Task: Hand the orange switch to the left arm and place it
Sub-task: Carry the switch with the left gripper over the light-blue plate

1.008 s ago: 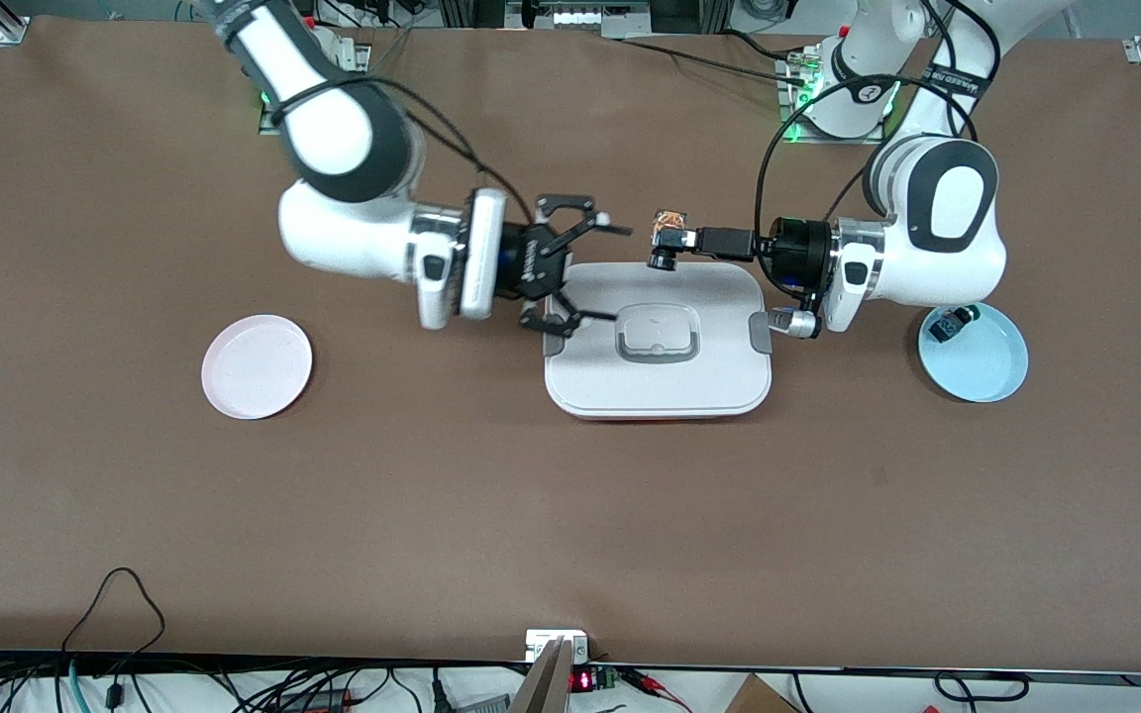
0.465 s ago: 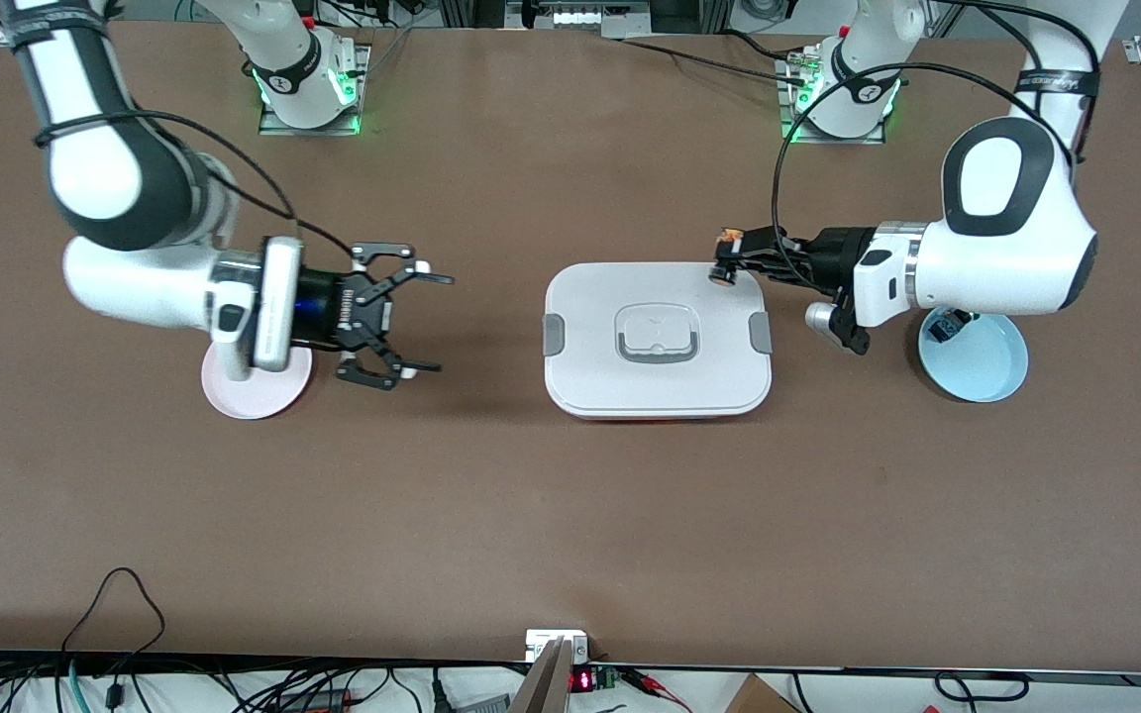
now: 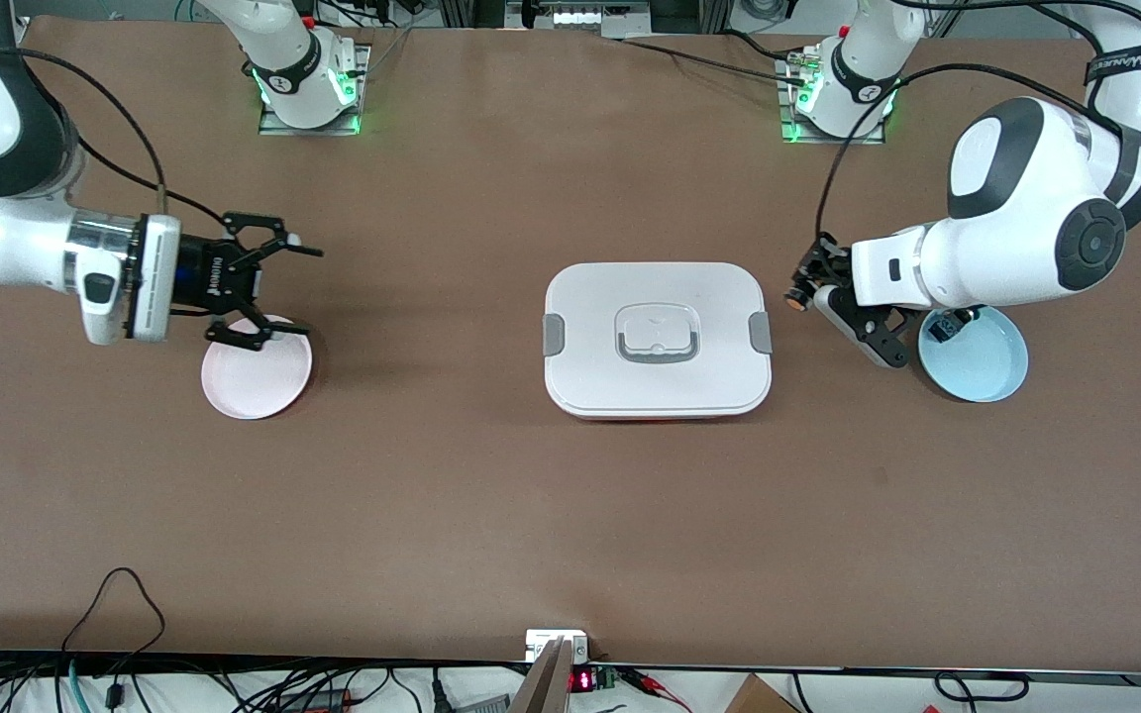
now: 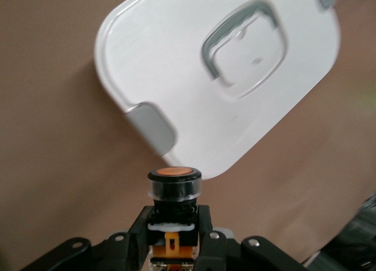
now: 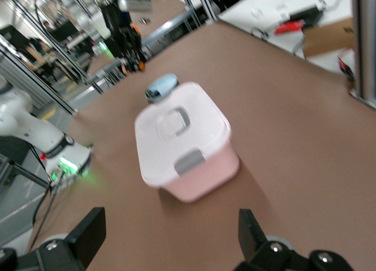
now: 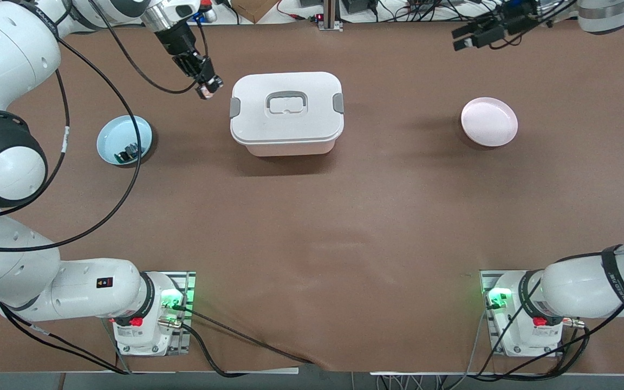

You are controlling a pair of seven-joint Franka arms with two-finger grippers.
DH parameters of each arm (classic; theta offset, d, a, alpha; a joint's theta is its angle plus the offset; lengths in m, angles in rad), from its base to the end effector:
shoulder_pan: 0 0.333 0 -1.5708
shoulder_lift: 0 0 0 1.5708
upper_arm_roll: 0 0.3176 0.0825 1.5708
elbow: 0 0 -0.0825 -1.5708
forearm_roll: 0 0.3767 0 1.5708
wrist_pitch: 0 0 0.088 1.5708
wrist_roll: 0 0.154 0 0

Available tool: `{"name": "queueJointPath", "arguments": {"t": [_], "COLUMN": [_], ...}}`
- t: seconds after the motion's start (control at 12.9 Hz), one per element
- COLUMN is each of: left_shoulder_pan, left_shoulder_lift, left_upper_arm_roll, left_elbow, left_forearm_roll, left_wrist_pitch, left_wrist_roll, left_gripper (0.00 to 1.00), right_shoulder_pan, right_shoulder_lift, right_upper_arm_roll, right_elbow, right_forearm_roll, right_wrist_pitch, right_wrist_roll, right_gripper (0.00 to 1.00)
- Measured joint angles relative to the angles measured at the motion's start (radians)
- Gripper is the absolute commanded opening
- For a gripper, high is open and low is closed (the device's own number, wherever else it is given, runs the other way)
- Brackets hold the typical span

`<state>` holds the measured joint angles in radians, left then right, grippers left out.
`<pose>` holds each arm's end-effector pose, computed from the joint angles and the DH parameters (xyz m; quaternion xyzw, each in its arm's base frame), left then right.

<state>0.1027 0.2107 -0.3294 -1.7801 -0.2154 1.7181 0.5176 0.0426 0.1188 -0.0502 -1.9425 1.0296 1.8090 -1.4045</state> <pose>0.5493 -0.1496 0.3871 0.9247 -0.3304 -0.1089 0.1545 0.5677 0.1069 0.4174 -0.7753 -0.4217 -0.2139 0.4188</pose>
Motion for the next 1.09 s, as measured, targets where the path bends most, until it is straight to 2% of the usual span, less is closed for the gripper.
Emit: {"name": "queueJointPath", "arguments": {"t": [0.16,0.47,0.62,0.85,1.09], "left_shoulder_pan": [0.003,0.02,0.077,0.206,0.296], "left_shoulder_lift": [0.004,0.027,0.067,0.159,0.227], "left_upper_arm_roll": [0.005,0.01,0.015,0.02,0.021], "left_elbow": [0.003,0.007,0.005,-0.001,-0.043], "left_forearm_roll": [0.185,0.439,0.485,0.535,0.54], "left_wrist_pitch": [0.003,0.009,0.081,0.223,0.373], "left_wrist_roll": [0.131,0.311,0.465,0.702,0.829], "left_gripper": [0.16,0.17,0.16,0.16,0.15], "right_shoulder_pan": [0.0,0.022,0.06,0.092,0.137], "right_shoulder_lift": [-0.009,-0.08,-0.145,-0.192,-0.192], "right_upper_arm_roll": [-0.042,-0.054,-0.06,-0.064,-0.063], "right_elbow": [-0.004,0.001,0.005,0.052,0.143], "right_forearm_roll": [-0.134,-0.437,-0.617,-0.829,-0.969], "right_wrist_pitch": [0.002,0.048,0.051,0.005,-0.097], "right_wrist_roll": [0.093,0.41,0.63,0.855,1.042], "right_gripper": [1.0,1.0,1.0,1.0,1.0]}}
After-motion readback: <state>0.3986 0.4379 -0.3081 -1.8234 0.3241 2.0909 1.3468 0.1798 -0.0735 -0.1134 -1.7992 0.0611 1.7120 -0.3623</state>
